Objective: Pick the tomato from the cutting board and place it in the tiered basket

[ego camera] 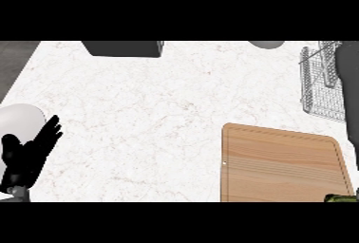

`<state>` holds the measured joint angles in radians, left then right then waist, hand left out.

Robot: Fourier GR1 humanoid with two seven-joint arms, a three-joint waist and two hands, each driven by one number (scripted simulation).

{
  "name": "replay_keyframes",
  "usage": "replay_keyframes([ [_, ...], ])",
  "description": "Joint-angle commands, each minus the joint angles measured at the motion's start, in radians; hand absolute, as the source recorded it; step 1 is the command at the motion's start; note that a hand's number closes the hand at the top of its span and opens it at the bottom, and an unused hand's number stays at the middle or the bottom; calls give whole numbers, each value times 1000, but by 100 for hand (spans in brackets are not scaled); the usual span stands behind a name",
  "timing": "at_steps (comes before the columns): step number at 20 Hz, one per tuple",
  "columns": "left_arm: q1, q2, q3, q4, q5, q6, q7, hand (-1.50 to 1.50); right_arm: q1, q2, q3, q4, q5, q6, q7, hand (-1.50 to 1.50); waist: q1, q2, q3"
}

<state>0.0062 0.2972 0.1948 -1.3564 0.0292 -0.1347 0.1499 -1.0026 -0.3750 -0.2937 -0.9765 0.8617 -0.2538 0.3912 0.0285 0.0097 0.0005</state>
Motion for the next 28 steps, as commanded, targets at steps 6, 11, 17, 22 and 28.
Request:
replay_keyframes([
  [6,28,-41,-35,-19,-40,19,-24,0,-136,-143,-130,418,-98,-96,-311,150,15,7,0],
  [11,17,3,0,-48,0,-9,23,0,-83,-298,159,419,285,-38,-229,150,24,9,-1],
  [17,-1,-12,-6,-12,-7,-9,11,0,-182,-344,199,570,349,-19,-336,150,19,7,0],
  [22,-8,-35,-31,-17,-35,11,12,0,-267,-382,210,673,391,-18,-393,150,33,14,0],
  [28,-14,-3,-4,-49,-10,-15,19,0,-296,-415,214,769,417,32,-433,150,43,16,1],
])
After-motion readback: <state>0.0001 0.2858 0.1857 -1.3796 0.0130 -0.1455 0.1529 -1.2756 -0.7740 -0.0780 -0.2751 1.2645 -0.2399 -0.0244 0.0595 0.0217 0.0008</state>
